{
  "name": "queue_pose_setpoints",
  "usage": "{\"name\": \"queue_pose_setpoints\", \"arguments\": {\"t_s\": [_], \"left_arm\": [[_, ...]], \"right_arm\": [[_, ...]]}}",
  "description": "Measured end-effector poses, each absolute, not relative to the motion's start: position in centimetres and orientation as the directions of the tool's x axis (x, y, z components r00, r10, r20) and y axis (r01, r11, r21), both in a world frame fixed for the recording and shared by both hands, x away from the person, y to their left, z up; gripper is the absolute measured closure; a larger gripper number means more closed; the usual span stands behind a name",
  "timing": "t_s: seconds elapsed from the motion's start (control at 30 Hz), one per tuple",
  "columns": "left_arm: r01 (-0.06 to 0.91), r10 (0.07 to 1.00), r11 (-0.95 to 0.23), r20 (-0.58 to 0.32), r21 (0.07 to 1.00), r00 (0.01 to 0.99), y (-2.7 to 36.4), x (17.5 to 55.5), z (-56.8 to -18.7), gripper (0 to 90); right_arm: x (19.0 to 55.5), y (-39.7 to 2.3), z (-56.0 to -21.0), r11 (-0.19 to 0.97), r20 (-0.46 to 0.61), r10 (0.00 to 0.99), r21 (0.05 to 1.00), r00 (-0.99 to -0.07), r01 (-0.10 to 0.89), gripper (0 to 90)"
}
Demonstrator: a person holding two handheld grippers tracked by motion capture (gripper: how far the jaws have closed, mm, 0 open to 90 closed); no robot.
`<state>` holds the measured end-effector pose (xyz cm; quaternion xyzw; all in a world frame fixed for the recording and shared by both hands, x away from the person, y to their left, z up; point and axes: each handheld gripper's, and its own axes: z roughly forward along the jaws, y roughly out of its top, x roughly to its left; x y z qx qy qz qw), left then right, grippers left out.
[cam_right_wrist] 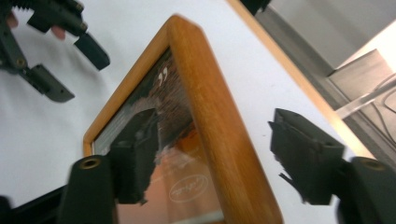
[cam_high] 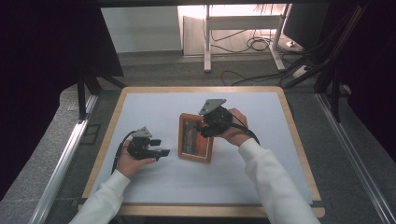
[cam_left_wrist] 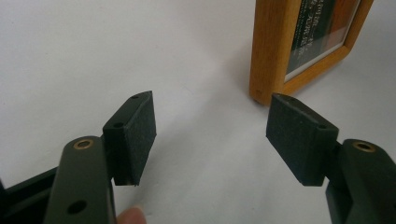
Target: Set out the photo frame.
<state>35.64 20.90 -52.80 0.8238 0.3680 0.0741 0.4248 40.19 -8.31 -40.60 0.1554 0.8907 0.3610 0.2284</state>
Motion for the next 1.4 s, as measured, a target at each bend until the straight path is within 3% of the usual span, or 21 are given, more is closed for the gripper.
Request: {"name": "queue_pose_setpoints", "arguments": {"t_s": [0.17,0.37,0.57,0.7,0.83,0.93,1.4], "left_arm": [[0.542,0.678,-0.363,-0.184,0.758,0.712,20.8,35.6,-52.7,33.4],[0.54,0.681,-0.369,-0.176,0.757,0.711,20.5,35.5,-52.6,36.3],[0.52,0.654,-0.401,-0.162,0.755,0.739,19.7,35.4,-52.4,52.6],[0.519,0.653,-0.419,-0.15,0.745,0.743,18.9,35.3,-52.4,64.4],[0.514,0.654,-0.422,-0.142,0.747,0.743,18.5,35.6,-52.3,81.7],[0.518,0.652,-0.424,-0.146,0.742,0.744,18.2,35.9,-52.4,88.3],[0.536,0.644,-0.454,-0.153,0.712,0.749,16.7,36.7,-53.6,90.0]], "right_arm": [[39.2,-9.9,-39.8,0.623,-0.254,0.503,0.77,-0.826,0.142,23.1],[37.3,-13.9,-40.8,0.527,-0.161,0.585,0.82,-0.795,0.222,21.3],[35.2,-18.1,-43.6,0.439,-0.06,0.646,0.845,-0.761,0.306,20.8],[34.1,-19.9,-45.2,0.414,-0.025,0.66,0.846,-0.751,0.336,20.8],[33.4,-21.0,-46.4,0.4,0.002,0.67,0.841,-0.743,0.363,20.8],[33.0,-21.5,-47.3,0.407,0.0,0.678,0.832,-0.735,0.376,20.8],[31.7,-22.7,-49.4,0.431,-0.001,0.697,0.8,-0.717,0.417,20.6]]}}
